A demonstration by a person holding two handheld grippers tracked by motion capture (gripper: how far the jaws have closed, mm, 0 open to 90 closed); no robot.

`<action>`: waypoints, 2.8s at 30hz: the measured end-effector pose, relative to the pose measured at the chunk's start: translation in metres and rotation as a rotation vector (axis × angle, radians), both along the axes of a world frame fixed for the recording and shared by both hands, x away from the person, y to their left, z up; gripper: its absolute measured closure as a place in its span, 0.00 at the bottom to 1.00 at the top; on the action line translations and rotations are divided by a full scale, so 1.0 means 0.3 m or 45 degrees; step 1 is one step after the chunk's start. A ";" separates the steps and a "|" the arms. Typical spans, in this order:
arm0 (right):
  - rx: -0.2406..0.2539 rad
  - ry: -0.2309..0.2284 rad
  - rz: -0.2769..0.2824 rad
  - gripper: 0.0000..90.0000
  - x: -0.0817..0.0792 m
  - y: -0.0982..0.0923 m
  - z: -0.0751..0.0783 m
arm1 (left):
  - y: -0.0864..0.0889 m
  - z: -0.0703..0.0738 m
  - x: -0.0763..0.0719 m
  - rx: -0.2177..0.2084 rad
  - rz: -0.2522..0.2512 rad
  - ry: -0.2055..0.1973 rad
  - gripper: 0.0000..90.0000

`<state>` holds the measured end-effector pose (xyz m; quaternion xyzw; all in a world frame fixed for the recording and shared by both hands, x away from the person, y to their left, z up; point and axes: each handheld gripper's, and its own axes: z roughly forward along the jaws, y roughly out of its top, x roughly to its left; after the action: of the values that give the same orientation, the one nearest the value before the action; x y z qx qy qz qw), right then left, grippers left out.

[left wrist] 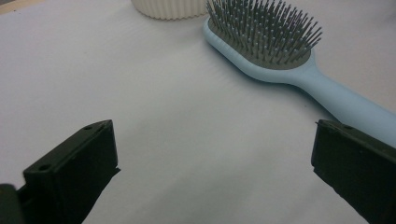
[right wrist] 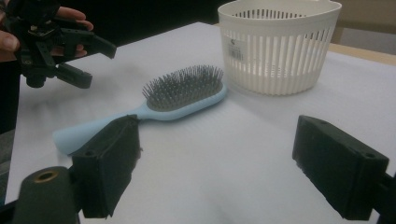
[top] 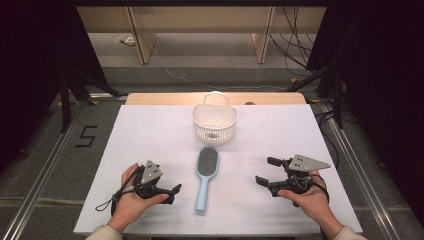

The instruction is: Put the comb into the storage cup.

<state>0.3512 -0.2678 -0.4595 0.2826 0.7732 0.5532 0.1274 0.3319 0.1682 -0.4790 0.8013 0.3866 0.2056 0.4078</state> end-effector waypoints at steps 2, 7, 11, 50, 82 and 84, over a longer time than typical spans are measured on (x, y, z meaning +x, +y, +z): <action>0.002 -0.003 0.000 0.18 0.000 0.000 0.001 | -0.001 0.001 -0.001 -0.001 0.001 -0.004 0.00; 0.014 -0.013 -0.007 0.18 -0.003 -0.003 0.006 | 0.000 0.002 -0.002 -0.004 0.002 -0.010 0.01; 0.013 -0.017 -0.011 0.18 -0.001 -0.006 0.006 | 0.001 0.005 -0.001 -0.014 0.003 -0.021 0.02; 0.015 0.013 -0.013 0.18 0.013 -0.009 -0.010 | -0.380 0.002 0.020 0.113 -0.396 0.152 1.00; 0.001 0.020 -0.005 0.18 0.013 -0.010 -0.013 | -0.358 0.003 0.046 0.254 -0.372 0.361 1.00; 0.002 0.019 -0.005 0.18 0.013 -0.010 -0.013 | -0.348 0.006 0.048 0.259 -0.368 0.379 1.00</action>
<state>0.3551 -0.2708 -0.4634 0.2883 0.7731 0.5515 0.1224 0.3464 0.0638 -0.4772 0.9068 0.3010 0.0624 0.2884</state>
